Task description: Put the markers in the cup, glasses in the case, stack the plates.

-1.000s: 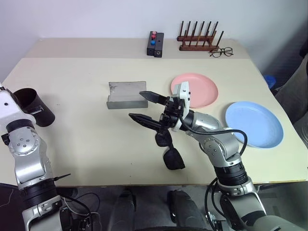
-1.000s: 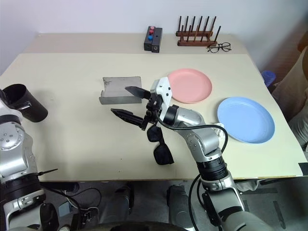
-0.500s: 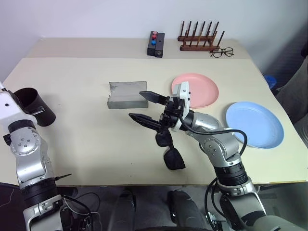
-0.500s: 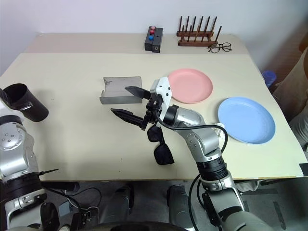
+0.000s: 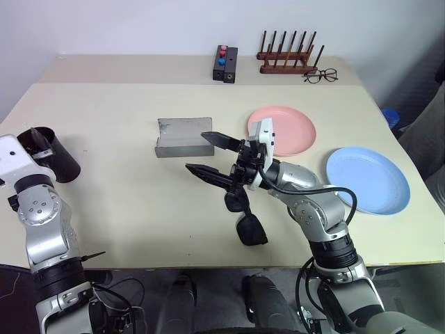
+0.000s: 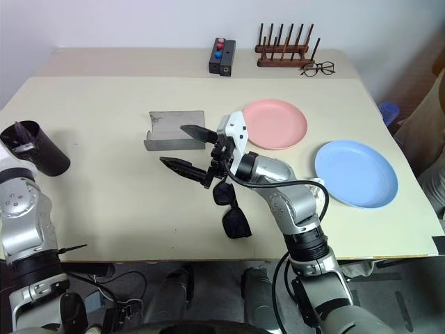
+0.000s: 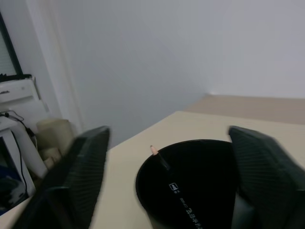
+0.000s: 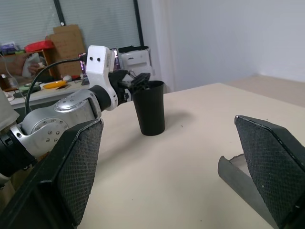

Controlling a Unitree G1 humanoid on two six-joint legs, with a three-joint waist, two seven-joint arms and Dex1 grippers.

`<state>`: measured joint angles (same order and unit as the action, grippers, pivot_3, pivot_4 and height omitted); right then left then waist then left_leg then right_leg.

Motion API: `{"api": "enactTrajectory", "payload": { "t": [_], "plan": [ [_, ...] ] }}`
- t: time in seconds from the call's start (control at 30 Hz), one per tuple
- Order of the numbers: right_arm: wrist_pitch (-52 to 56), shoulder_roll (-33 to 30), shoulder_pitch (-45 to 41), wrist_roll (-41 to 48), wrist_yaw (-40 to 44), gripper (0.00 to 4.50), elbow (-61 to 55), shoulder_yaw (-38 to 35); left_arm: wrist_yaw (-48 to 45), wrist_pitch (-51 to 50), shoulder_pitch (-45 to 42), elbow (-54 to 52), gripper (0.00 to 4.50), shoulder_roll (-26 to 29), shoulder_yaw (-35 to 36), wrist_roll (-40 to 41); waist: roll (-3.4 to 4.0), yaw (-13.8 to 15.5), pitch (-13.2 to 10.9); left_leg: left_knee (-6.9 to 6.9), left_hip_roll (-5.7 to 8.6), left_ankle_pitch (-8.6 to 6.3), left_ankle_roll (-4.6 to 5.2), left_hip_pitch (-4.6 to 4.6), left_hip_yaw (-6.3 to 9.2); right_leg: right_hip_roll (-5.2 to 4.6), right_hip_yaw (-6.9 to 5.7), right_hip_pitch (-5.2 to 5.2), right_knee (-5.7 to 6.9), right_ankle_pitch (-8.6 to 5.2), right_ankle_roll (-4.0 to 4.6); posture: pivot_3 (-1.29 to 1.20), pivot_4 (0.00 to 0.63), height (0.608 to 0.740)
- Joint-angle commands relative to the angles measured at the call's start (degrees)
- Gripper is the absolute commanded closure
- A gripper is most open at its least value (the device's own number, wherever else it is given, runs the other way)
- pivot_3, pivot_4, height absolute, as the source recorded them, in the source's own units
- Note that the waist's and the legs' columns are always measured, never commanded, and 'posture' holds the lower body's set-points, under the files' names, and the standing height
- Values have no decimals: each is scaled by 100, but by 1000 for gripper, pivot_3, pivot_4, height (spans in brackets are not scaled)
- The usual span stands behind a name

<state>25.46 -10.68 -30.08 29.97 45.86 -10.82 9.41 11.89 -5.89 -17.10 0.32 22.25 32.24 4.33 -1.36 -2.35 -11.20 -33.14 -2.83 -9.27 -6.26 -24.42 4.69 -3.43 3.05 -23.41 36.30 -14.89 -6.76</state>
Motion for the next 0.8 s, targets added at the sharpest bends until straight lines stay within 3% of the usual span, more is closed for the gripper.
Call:
{"api": "enactTrajectory", "payload": {
  "t": [0.03, 0.33, 0.47, 0.53, 0.57, 0.67, 0.8],
  "plan": [
    [-102, 37, -121, 12, 8, 0, -114, -13, 52, 40, -16, -62, 608, 35, -6, -19, 0, 0, 0, 0, 0, 0, 0, 0, 0, 0, 0, 0, 0, 0, 0, 0, 150, 740],
    [-86, 18, -117, 12, -4, 0, -126, -26, -232, -31, -449, -501, 608, 71, -191, 348, -2, 29, 1, -1, 0, 0, 0, -1, 0, 0, -1, 0, 0, 0, 0, 0, 150, 740],
    [-107, -60, -148, -20, 22, 0, -64, -85, -1326, -613, -809, -926, 608, 329, -865, 862, -6, 101, 3, -5, 1, 0, -1, -2, 0, 0, -2, 4, -1, 0, 1, 0, 150, 740],
    [-151, -205, -200, -98, 103, 0, 50, -142, -2170, -1549, -942, -1072, 42, 631, -1483, 1241, -4, 109, 4, -4, 1, 0, -1, 0, -1, 0, -1, 4, -1, 0, 1, 0, 150, 740],
    [-169, -268, -226, -129, 137, 0, 103, -161, -2474, -1911, -986, -1102, 17, 784, -1732, 1315, -2, 105, 3, -3, 0, 0, 0, 2, 0, 0, -1, 4, -1, 0, 1, 0, 150, 740],
    [-275, -802, -272, -436, 462, 0, 292, -68, -3200, -2824, -1262, -745, 17, 1256, -2513, 1214, 2, 103, 2, -3, 0, 0, 0, 2, -1, 1, -1, 2, 3, -8, 14, 0, 150, 740],
    [-340, -1271, -273, -579, 716, 0, 420, -133, -4023, -3188, -1734, -130, 17, 1515, -3165, 1152, 4, 87, -1, -1, 0, 0, 1, -1, -1, 2, 0, -3, 1, -9, 15, 0, 150, 740]
  ]
}}
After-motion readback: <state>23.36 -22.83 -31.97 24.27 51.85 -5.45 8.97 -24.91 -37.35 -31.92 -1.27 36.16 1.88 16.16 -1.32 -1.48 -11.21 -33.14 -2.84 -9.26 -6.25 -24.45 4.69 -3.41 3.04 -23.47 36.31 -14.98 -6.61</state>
